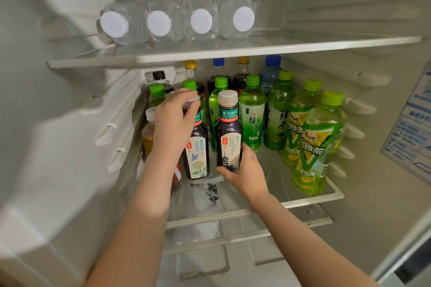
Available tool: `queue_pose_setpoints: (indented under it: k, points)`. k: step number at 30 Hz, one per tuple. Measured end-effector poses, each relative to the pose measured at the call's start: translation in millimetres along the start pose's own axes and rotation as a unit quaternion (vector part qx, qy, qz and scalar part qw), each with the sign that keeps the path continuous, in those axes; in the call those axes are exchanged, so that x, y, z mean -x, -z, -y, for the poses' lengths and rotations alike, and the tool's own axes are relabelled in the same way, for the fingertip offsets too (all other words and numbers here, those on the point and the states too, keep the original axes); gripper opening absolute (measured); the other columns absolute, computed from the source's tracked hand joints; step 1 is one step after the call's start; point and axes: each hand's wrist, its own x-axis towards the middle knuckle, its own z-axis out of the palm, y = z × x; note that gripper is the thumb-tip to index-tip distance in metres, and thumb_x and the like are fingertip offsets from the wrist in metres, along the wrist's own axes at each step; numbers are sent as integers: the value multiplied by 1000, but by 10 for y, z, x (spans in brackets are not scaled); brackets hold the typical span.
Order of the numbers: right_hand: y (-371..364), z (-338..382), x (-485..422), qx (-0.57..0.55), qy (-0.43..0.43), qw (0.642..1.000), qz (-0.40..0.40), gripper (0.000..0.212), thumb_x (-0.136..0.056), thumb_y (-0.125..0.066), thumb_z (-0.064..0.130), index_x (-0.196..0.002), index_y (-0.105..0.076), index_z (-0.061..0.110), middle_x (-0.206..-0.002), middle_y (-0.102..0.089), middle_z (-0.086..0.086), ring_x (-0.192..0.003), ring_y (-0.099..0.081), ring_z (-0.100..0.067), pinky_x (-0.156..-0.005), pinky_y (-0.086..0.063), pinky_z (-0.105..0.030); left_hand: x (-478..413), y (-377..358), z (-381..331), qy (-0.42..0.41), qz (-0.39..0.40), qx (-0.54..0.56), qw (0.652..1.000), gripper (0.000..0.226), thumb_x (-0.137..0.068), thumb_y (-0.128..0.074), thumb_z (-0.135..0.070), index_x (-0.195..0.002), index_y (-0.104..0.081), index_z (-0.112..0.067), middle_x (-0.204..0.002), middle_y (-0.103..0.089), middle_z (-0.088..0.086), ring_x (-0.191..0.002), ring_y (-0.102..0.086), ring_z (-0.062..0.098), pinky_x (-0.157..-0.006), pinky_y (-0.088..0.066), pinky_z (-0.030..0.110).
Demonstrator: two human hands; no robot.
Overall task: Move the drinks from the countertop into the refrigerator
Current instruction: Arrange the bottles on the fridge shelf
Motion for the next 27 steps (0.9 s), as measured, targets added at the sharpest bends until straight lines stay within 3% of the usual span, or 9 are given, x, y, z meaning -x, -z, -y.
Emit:
queue_pose_setpoints:
  k: [3, 5, 7, 9, 11, 14, 17, 22, 27]
  points:
    - [108, 84, 219, 8, 21, 999, -45, 78, -79, -72, 34, -141, -31, 12, -135, -43, -3, -123, -45, -16, -94, -42, -28, 66, -2, -15, 13, -15, -2, 1000, 36, -93, -57, -24, -128, -57, -15, -126, -60, 2, -116, -53, 11, -98, -41, 22]
    - [274, 109, 433, -14, 67, 987, -143, 61, -82, -69, 26, -135, -41, 11, -126, -50, -1, -114, -50, -14, -90, -47, -30, 132, 8, -41, 14, -57, 1, 998, 41, -93, -55, -29, -132, -52, -18, -130, -55, -1, -117, -43, -1, -98, -33, 12]
    - [515, 83, 596, -20, 117, 955, -270, 44, -81, -64, 19, -122, -52, 8, -115, -54, -2, -106, -52, -16, -86, -49, -38, 218, 3, -99, -41, -128, 11, 991, 36, -93, -55, -23, -126, -55, -11, -124, -55, -3, -116, -41, -3, -99, -29, 6]
    - [759, 37, 659, 4, 129, 917, -376, 39, -78, -60, 18, -113, -54, 1, -112, -56, -12, -109, -48, -22, -96, -41, -35, 360, -72, -142, -112, -191, 24, 975, 26, -92, -54, -12, -114, -60, -1, -116, -56, 0, -113, -46, 4, -101, -32, 11]
    - [968, 23, 621, 17, 107, 898, -427, 43, -76, -63, 16, -113, -52, -5, -116, -53, -21, -116, -43, -27, -105, -27, -24, 537, -214, -186, -130, -194, 53, 971, 21, -91, -52, -9, -105, -61, 2, -107, -59, 5, -106, -50, 7, -97, -37, 15]
    - [1181, 41, 498, 34, 87, 899, -429, 52, -77, -70, 17, -118, -49, -8, -124, -48, -23, -121, -41, -32, -106, -24, -24, 831, -474, -226, -109, -103, 84, 985, 24, -91, -50, -14, -101, -63, 4, -103, -62, 12, -102, -52, 12, -94, -39, 16]
    - [1406, 119, 333, 43, 75, 913, -399, 56, -80, -70, 28, -125, -47, 2, -127, -50, -15, -122, -43, -30, -102, -27, -26, 1023, -658, -226, -72, -33, 95, 992, 27, -90, -49, -17, -101, -64, 2, -103, -63, 12, -102, -53, 12, -96, -36, 12]
    - [1634, 263, 58, 97, 48, 936, -334, 68, -83, -63, 48, -136, -41, 10, -126, -56, -7, -117, -51, -23, -94, -45, -36, 1125, -751, -140, -48, -40, 84, 995, 22, -88, -50, -16, -91, -66, -1, -98, -62, 9, -98, -54, 12, -96, -35, 10]
    - [1697, 305, -5, 62, 99, 945, -306, 40, -89, -60, 37, -123, -54, 18, -101, -64, 8, -93, -61, -13, -82, -53, -41, 1101, -760, -121, -46, -44, 86, 994, 21, -86, -51, -17, -85, -67, -3, -97, -60, 8, -96, -54, 12, -93, -37, 10]
